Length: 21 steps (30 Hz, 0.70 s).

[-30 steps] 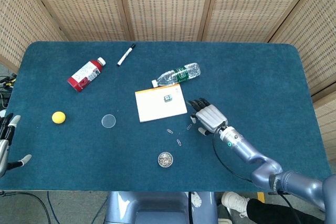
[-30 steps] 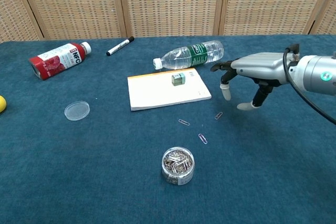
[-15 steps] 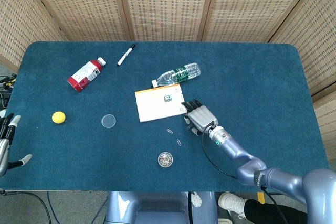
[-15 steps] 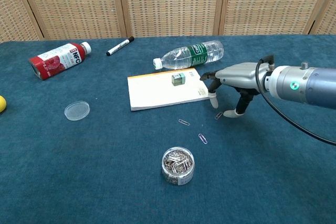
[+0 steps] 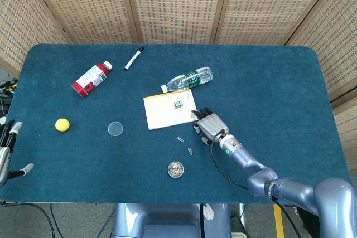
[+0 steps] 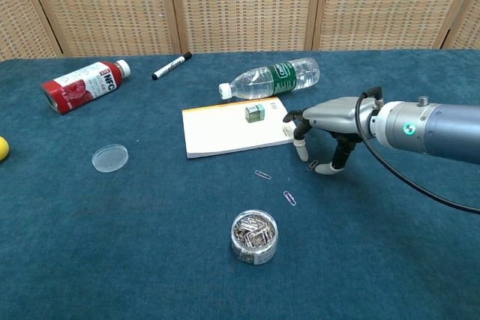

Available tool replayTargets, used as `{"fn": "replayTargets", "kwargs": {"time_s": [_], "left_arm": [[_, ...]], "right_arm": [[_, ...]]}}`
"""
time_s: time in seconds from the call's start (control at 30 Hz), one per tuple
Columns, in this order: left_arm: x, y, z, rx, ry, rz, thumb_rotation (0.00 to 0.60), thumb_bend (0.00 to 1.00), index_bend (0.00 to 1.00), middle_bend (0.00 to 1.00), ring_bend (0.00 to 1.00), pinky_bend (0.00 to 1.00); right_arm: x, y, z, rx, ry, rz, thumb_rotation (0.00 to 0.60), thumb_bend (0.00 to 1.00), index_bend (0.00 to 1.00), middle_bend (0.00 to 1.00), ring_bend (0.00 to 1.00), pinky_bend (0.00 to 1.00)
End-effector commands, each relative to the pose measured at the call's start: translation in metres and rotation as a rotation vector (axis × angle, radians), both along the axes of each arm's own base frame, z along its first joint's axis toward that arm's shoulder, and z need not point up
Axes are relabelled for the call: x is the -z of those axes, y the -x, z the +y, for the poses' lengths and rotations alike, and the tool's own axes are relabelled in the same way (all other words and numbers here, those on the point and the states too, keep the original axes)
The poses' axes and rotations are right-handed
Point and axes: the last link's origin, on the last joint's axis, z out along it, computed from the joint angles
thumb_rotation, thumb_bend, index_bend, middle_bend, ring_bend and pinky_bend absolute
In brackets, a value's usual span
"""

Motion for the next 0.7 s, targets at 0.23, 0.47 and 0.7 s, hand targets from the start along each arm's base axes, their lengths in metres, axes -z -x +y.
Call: {"fn": "replayTargets", "kwargs": {"time_s": [0.23, 0.47, 0.7], "left_arm": [[-0.0005, 0.0002, 0.0001, 0.001, 0.000, -0.003, 0.600, 0.00, 0.00, 0.00, 0.00, 0.00], [-0.0004, 0.0005, 0.0004, 0.000, 0.000, -0.002, 0.600, 0.00, 0.00, 0.00, 0.00, 0.00], [0.0004, 0.0008, 0.0009, -0.002, 0.001, 0.001, 0.600, 0.00, 0.00, 0.00, 0.00, 0.00]], "right_arm": [[0.0024, 0.0009, -0.0001, 0.004, -0.004, 0.019, 0.600, 0.34, 0.46, 0.00, 0.00, 0.00], [0.0040, 0.0029, -0.0007, 0.007, 0.002, 0.041, 0.600, 0.34, 0.50, 0.00, 0.00, 0.00], [0.0039, 0.0060, -0.0017, 0.017, 0.012, 0.058, 0.600, 0.34, 0.52, 0.00, 0.00, 0.00]]}}
